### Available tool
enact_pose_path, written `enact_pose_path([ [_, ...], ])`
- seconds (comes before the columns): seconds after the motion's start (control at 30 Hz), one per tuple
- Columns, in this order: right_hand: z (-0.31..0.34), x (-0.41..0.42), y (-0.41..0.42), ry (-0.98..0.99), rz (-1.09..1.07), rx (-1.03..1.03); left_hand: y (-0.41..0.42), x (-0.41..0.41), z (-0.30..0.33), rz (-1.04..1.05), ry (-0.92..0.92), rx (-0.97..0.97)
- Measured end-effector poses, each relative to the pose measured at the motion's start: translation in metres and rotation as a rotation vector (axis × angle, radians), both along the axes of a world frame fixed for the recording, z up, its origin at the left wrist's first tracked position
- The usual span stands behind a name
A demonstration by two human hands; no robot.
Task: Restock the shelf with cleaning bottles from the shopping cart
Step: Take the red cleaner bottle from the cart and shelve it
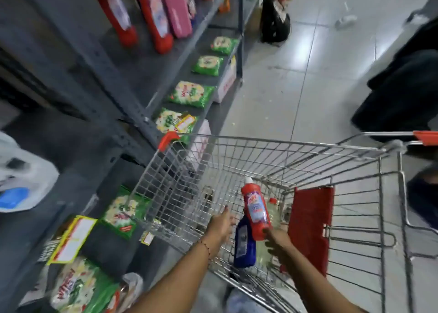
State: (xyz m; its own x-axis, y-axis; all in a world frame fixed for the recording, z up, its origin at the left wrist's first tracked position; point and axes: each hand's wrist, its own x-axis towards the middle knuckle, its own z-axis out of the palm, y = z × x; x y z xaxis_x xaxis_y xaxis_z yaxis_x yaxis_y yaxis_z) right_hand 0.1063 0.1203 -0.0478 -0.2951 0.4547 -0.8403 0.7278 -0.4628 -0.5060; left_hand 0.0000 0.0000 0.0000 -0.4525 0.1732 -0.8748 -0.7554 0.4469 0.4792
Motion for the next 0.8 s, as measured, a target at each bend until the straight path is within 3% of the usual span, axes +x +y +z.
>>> enact_pose_path([
  [0.13, -0.037, -0.007, -0.005, -0.197, 0.130, 0.256, 0.027, -0.001, -0.053, -0.059, -0.072, -0.106],
  [0.3, -0.073, -0.013, -0.003, -0.216, 0.123, 0.236, 0.052, 0.008, -0.099, -0.087, -0.231, -0.008],
  [0.43, -0.086, -0.015, 0.012, -0.076, -0.018, 0.044, 0.062, 0.005, -0.128, 0.100, -0.307, 0.068],
  [0.57, -0.078, -0.022, 0.031, -0.016, 0.023, -0.200, 0.067, -0.010, -0.133, 0.166, -0.332, 0.075],
  [0.8, -0.027, -0.031, 0.032, 0.125, 0.162, -0.259, 0.066, -0.038, -0.086, 0.277, -0.274, 0.229],
])
